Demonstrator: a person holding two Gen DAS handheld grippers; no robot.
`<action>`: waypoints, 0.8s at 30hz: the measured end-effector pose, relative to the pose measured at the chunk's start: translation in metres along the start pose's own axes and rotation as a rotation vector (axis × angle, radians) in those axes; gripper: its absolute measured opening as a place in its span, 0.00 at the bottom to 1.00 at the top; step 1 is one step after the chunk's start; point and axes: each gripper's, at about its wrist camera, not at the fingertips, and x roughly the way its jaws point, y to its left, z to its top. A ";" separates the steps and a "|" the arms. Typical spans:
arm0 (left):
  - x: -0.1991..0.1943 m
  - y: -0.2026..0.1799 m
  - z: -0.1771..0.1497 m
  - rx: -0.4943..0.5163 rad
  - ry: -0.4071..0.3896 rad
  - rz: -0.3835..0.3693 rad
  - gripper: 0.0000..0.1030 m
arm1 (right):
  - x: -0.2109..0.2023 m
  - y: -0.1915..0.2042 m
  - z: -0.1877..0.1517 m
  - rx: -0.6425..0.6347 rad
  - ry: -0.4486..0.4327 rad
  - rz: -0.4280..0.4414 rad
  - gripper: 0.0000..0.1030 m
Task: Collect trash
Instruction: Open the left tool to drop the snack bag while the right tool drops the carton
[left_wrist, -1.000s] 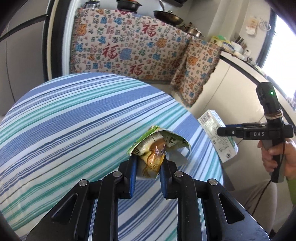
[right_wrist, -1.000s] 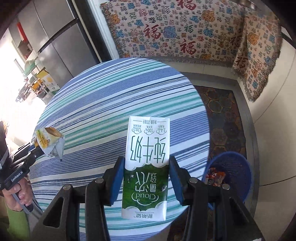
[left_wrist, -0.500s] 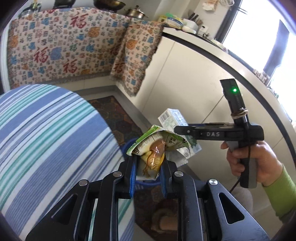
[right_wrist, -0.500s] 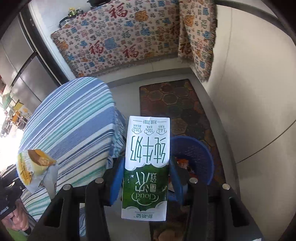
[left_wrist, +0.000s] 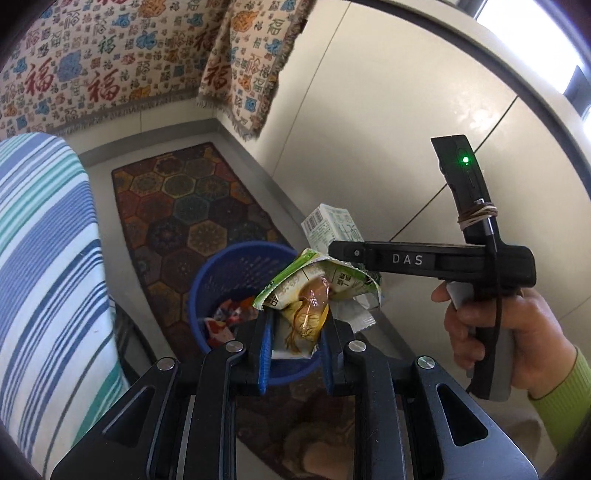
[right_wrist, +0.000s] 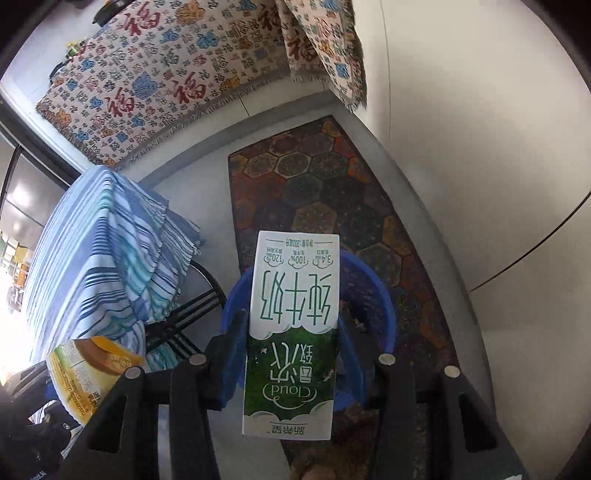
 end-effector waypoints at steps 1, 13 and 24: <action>0.006 0.002 0.000 -0.003 0.008 0.004 0.20 | 0.008 -0.005 0.001 0.012 0.009 0.003 0.47; 0.051 0.015 0.002 -0.043 0.037 0.033 0.66 | 0.045 -0.057 0.002 0.154 0.008 -0.011 0.72; -0.077 0.005 -0.014 0.025 -0.140 0.104 1.00 | -0.111 -0.011 -0.041 0.083 -0.282 -0.078 0.80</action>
